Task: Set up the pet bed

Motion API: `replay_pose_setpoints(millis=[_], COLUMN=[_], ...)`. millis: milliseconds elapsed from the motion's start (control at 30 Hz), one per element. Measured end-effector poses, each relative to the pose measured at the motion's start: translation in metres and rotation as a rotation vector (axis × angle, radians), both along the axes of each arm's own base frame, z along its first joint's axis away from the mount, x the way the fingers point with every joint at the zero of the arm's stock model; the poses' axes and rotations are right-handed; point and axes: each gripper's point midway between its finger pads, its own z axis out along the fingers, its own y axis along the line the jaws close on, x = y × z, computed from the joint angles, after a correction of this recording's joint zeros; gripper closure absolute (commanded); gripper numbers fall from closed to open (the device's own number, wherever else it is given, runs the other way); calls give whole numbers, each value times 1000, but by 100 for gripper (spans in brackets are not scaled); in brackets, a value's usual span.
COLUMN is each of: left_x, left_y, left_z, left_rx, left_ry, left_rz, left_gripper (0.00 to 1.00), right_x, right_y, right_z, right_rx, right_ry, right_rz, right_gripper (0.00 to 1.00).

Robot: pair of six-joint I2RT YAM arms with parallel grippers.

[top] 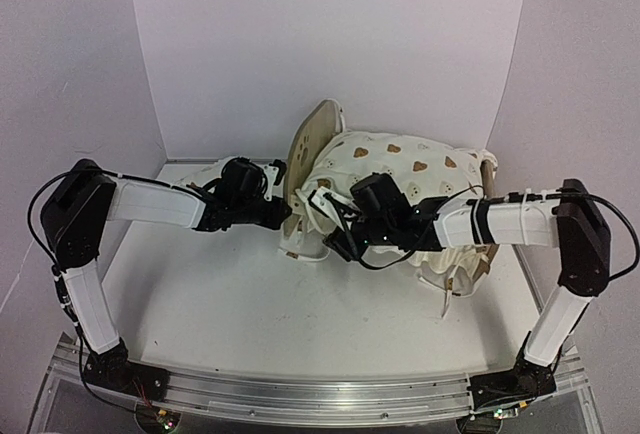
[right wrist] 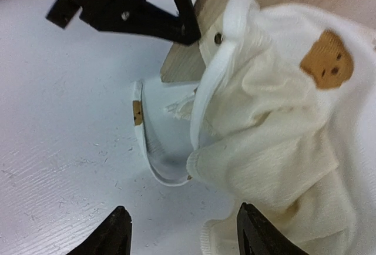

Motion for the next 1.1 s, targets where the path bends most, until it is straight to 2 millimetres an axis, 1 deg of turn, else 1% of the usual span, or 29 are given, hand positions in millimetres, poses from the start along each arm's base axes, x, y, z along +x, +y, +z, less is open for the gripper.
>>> replay_pose_setpoints(millis=[67, 167, 233, 267, 300, 367, 400, 433, 500, 567, 633, 667, 733, 833, 933, 1000, 1100], left_x=[1, 1, 1, 1, 1, 1, 1, 1, 2, 2, 2, 2, 3, 3, 3, 3, 3], left_y=[-1, -1, -1, -1, -1, -1, -1, -1, -2, -2, -2, -2, -1, 1, 1, 1, 1], left_z=[2, 5, 7, 9, 10, 13, 14, 15, 17, 18, 18, 18, 18, 17, 17, 17, 17], left_rx=[3, 4, 4, 5, 7, 14, 18, 21, 22, 25, 31, 34, 39, 44, 45, 45, 45], left_ry=[5, 6, 6, 4, 4, 1, -4, -5, -10, -15, -19, -19, -22, -20, -19, -20, -20], left_rz=[-1, -1, -1, -3, -3, -8, -11, -14, -16, -19, -22, -24, -23, -21, -21, -20, -20], left_gripper=[100, 100, 100, 100, 100, 100, 100, 100, 100, 100, 100, 100, 100, 100, 100, 100, 100], right_x=[2, -4, -12, -16, -19, -26, -26, -26, -25, -18, -7, 0, 13, 32, 48, 58, 65], right_y=[8, 28, 39, 45, 50, 66, 73, 79, 89, 90, 86, 84, 81, 84, 87, 88, 86], right_z=[20, 54, 65, 68, 66, 57, 49, 38, 13, -15, -38, -48, -60, -66, -63, -60, -59], right_rx=[6, 144, 241, 291, 314, 353, 362, 365, 357, 336, 316, 310, 304, 319, 344, 363, 387], right_ry=[-30, -16, 6, 21, 36, 75, 90, 108, 135, 145, 141, 133, 106, 56, 2, -39, -85], right_rz=[43, 94, 102, 92, 87, 60, 37, 14, -37, -105, -182, -225, -294, -364, -415, -450, -485], right_gripper=[38, 43, 47, 48, 49, 51, 51, 52, 58, 62, 62, 62, 64, 66, 70, 70, 70])
